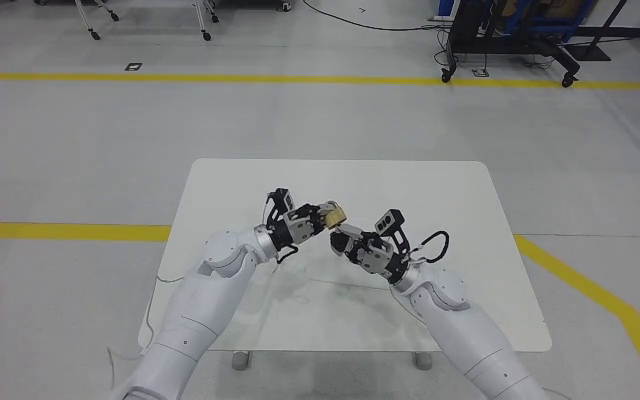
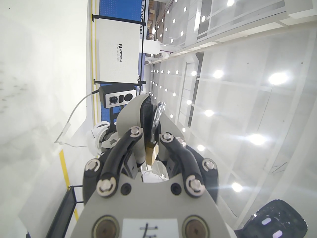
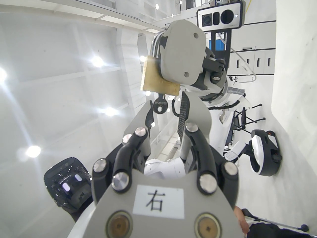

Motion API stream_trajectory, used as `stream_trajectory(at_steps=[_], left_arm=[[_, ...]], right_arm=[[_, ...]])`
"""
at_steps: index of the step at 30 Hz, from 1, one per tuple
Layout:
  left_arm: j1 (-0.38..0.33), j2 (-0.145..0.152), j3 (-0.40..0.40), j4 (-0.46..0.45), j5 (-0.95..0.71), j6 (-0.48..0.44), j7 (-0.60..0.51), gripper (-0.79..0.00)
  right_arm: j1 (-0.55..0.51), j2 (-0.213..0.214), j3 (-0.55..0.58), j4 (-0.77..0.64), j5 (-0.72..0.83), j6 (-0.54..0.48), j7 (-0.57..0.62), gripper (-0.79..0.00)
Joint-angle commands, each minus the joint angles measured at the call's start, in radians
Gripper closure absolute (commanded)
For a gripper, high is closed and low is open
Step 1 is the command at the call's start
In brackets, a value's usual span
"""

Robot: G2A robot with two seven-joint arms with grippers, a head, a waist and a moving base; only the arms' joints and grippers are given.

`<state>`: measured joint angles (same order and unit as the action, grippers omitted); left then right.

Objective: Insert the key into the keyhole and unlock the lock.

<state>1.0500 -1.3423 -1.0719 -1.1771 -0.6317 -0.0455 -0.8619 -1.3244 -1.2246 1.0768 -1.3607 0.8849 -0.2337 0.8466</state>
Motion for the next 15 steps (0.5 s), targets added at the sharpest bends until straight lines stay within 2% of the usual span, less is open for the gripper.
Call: stream_trajectory(at_steps=[1, 2, 11, 13, 15], left_arm=[[-0.002, 0.000, 0.000, 0.002, 0.004, -0.003, -0.002, 0.000], [-0.002, 0.000, 0.000, 0.004, 0.004, -0.004, -0.003, 0.000], [-0.007, 0.002, -0.004, 0.006, 0.028, -0.037, -0.002, 0.000], [-0.007, 0.002, -0.004, 0.004, 0.048, -0.060, 0.003, 0.000], [-0.008, 0.006, 0.001, -0.007, 0.137, -0.120, 0.031, 0.000]], right_arm=[[0.003, -0.002, -0.001, 0.005, 0.002, 0.005, 0.004, -0.043], [0.005, -0.002, -0.002, 0.008, 0.003, 0.008, 0.006, 0.000], [0.012, -0.012, -0.006, 0.030, 0.076, 0.052, 0.047, 0.000], [0.013, -0.015, -0.006, 0.035, 0.097, 0.062, 0.058, 0.000], [0.009, -0.019, -0.005, 0.039, 0.157, 0.087, 0.074, 0.000]])
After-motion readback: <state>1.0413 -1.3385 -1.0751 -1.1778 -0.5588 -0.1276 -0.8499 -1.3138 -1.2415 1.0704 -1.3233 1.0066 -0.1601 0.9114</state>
